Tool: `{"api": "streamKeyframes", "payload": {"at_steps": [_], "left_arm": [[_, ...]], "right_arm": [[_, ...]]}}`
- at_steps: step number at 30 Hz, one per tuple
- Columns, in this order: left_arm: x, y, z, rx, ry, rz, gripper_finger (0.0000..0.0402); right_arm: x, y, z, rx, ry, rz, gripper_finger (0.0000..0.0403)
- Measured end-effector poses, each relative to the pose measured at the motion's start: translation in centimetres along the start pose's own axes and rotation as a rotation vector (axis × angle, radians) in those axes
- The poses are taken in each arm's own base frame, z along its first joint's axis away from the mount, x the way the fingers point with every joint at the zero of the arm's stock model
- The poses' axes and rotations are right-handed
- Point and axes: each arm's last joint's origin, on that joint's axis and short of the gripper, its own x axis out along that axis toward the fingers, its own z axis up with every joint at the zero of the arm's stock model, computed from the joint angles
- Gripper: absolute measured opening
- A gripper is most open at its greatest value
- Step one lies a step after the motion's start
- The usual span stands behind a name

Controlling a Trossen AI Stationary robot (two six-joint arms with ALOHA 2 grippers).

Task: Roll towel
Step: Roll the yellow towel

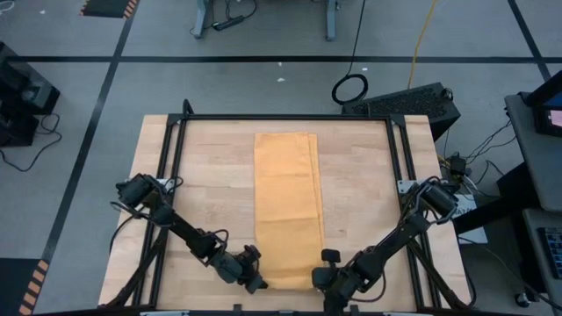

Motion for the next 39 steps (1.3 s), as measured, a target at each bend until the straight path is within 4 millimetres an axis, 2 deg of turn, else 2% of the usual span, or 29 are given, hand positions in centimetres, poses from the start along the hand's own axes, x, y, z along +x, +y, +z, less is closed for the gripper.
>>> {"api": "streamKeyframes", "payload": {"at_steps": [8,13,19,23,25,28,31,35,39], "left_arm": [[-1.3,-0.9,-0.3,0.108,0.154,0.001,0.0202],[-3.4,-2.4,-0.1,0.244,0.215,0.002,0.0258],[-6.3,-5.1,0.5,0.398,0.234,-0.111,0.0269],[-7.2,-6.4,0.8,0.447,0.038,-0.152,0.0269],[-7.2,-6.7,0.4,0.552,-0.042,-0.168,0.0269],[-7.3,-6.6,0.1,0.735,-0.151,-0.118,0.027],[-7.3,-6.0,0.3,0.817,-0.232,-0.009,0.027],[-6.9,-5.2,0.2,0.878,-0.226,0.066,0.0276],[-6.3,-5.2,0.1,0.826,-0.237,0.028,0.0309]], "right_arm": [[0.8,-1.9,1.6,0.009,0.056,0.152,0.0003],[1.3,-3.0,2.1,0.082,0.083,0.207,0.0002],[1.6,-4.3,3.1,0.079,0.121,0.25,0.0002],[1.8,-5.5,3.9,0.078,0.125,0.258,0.0002],[1.9,-6.1,4.3,0.092,0.12,0.249,0.0002],[2.0,-7.1,5.0,0.116,0.114,0.243,0.0002],[2.1,-8.2,5.6,0.159,0.139,0.269,0.0002],[2.2,-9.0,6.1,0.184,0.151,0.287,0.0002],[2.2,-9.6,6.4,0.207,0.159,0.299,0.0002]]}}
